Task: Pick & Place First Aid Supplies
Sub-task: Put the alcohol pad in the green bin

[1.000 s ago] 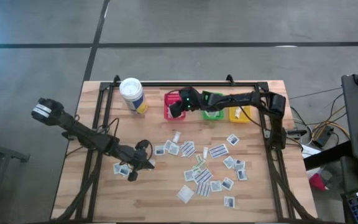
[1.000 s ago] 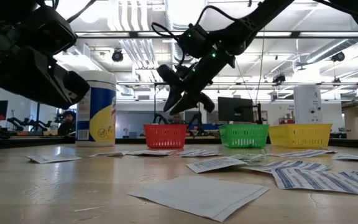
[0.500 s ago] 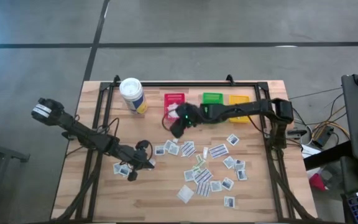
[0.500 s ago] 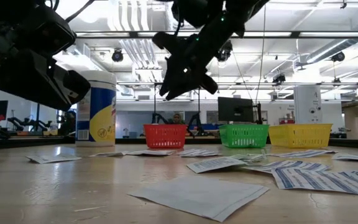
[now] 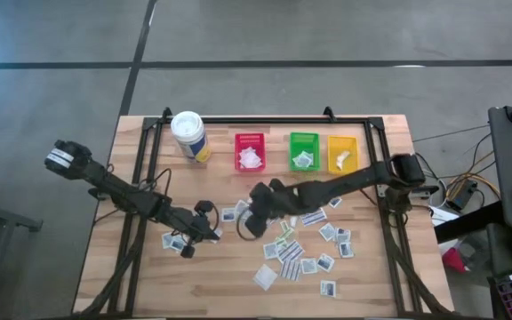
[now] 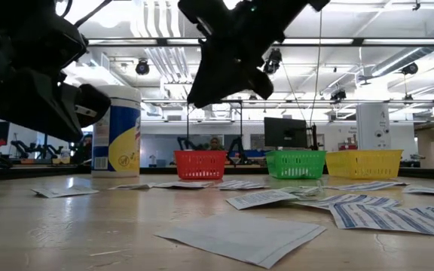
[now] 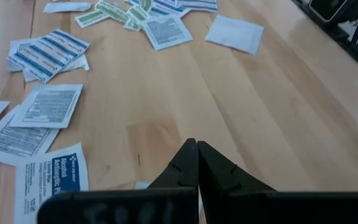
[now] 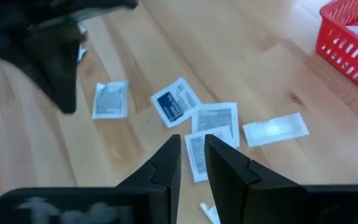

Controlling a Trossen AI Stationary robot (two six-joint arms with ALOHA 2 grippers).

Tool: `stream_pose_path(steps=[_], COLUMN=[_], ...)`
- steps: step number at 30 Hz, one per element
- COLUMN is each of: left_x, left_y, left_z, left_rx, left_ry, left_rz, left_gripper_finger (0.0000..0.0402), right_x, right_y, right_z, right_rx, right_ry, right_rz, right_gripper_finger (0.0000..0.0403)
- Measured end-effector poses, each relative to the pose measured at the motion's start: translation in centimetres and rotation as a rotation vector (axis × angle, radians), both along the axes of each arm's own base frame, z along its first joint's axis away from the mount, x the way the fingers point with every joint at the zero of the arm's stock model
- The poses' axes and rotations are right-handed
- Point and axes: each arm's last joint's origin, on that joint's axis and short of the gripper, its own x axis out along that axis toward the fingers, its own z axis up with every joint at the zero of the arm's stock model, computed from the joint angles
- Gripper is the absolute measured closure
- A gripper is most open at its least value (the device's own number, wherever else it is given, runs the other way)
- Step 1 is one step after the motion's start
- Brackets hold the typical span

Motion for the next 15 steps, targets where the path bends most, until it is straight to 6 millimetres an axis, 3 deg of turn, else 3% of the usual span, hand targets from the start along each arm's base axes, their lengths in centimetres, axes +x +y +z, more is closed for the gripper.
stream_pose_path(steps=[6, 15], left_x=[0.1, 0.7], left_y=[0.1, 0.8], left_z=[-0.7, -2.0], left_rx=[0.016, 0.140], left_ry=[0.035, 0.057], left_rz=[0.005, 0.079], left_gripper_finger=[0.0402, 0.0402], right_x=[-0.6, 0.0], right_y=[1.8, 2.4], right_z=[-0.7, -1.4], right_rx=[-0.042, 0.007], right_ry=[-0.021, -0.133], right_rz=[-0.027, -0.054], right_gripper_finger=[0.0328, 0.0333])
